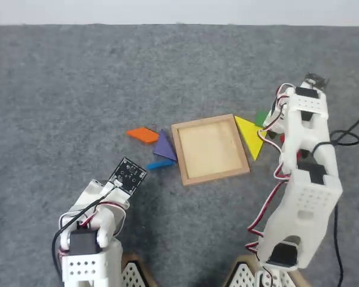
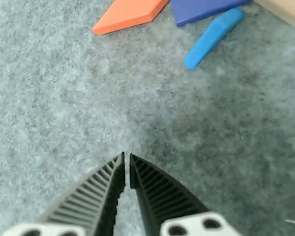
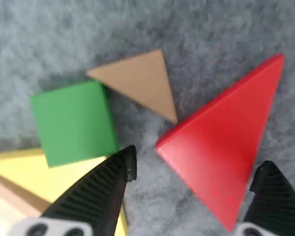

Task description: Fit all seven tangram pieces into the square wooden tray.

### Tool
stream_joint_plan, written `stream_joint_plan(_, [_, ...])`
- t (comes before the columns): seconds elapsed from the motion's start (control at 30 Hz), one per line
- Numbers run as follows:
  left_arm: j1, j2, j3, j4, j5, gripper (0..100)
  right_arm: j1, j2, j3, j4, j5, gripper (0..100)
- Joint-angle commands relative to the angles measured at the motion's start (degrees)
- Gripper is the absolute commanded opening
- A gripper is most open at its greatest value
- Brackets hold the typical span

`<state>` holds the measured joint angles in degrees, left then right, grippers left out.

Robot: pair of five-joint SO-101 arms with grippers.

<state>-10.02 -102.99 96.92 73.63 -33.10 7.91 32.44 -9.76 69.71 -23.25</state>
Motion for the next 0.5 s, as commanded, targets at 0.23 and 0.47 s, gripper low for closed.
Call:
stream_joint_plan(0.23, [-0.26,-1.05,-0.48,0.62,-0.79,1,1.89,0.66,-6.33,1.71,-5.89,37.0])
stream_joint_plan(0.47, [-0.26,-1.05,-0.48,0.62,-0.79,1,2.07,0.75,-6.15,1.45,-11.69,36.9])
